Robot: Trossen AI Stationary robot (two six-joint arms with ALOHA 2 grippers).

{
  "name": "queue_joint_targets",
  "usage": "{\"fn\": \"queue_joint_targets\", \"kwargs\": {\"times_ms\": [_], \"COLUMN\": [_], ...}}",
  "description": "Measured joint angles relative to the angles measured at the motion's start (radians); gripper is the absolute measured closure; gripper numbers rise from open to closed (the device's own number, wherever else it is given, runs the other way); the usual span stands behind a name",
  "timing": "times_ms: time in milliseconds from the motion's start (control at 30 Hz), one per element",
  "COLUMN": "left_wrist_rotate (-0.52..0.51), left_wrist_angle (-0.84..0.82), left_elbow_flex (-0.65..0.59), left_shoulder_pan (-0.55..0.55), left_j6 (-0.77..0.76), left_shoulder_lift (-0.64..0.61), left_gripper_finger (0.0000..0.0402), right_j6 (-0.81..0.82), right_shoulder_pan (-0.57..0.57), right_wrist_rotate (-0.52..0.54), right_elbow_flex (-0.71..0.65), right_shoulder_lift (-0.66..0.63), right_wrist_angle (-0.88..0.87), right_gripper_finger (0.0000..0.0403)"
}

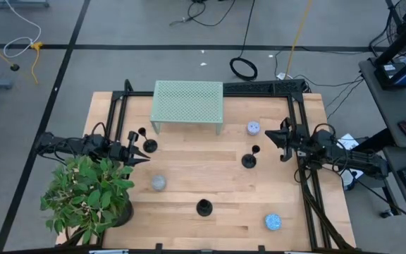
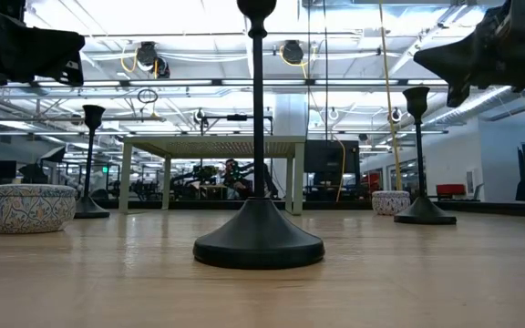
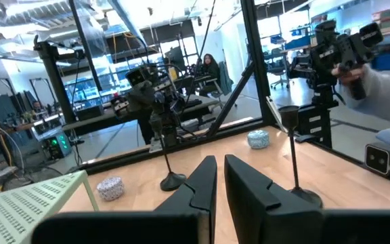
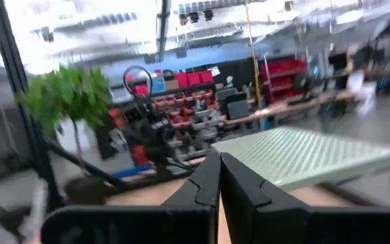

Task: Pick & Place candle stick holders
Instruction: Put the middle right black candle holder on the shelf

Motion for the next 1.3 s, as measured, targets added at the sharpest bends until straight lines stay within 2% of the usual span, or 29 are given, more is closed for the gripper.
{"fn": "queue_joint_targets", "kwargs": {"times_ms": [167,267,367,467,600,733,867,933,1067,1300], "left_wrist_rotate": [0.000,0.000,0.003,0.006,-0.018,-0.087,-0.113,-0.114,-0.114,-0.125], "left_wrist_angle": [0.008,0.017,0.016,0.016,0.016,0.043,0.061,0.070,0.075,0.077], "left_elbow_flex": [0.000,0.000,0.000,0.000,0.000,0.000,0.000,0.000,0.000,0.000], "left_shoulder_pan": [0.000,0.000,0.000,0.000,0.000,0.000,0.000,0.000,0.000,0.000], "left_j6": [-0.001,-0.020,-0.123,-0.160,-0.090,0.019,0.036,0.034,0.025,0.024], "left_shoulder_lift": [0.000,0.000,0.000,0.000,0.000,0.000,0.000,0.000,0.000,0.000], "left_gripper_finger": [0.0366,0.0366,0.0366,0.0366,0.0366,0.0366,0.0366,0.0366,0.0366,0.0365], "right_j6": [-0.047,-0.050,-0.054,-0.054,-0.050,0.013,0.014,0.009,-0.020,-0.113], "right_shoulder_pan": [0.000,0.000,0.000,0.000,0.000,0.005,0.019,0.020,0.027,0.051], "right_wrist_rotate": [-0.009,-0.077,-0.135,-0.134,-0.186,-0.263,-0.260,-0.264,-0.266,-0.263], "right_elbow_flex": [0.000,0.000,0.000,0.000,0.000,0.000,0.000,0.000,0.000,0.000], "right_shoulder_lift": [0.000,0.010,0.032,0.063,0.116,0.202,0.317,0.377,0.479,0.601], "right_wrist_angle": [0.001,-0.001,-0.001,0.007,0.039,0.115,0.259,0.313,0.299,0.285], "right_gripper_finger": [0.0395,0.0376,0.0340,0.0295,0.0234,0.0187,0.0153,0.0140,0.0124,0.0122]}}
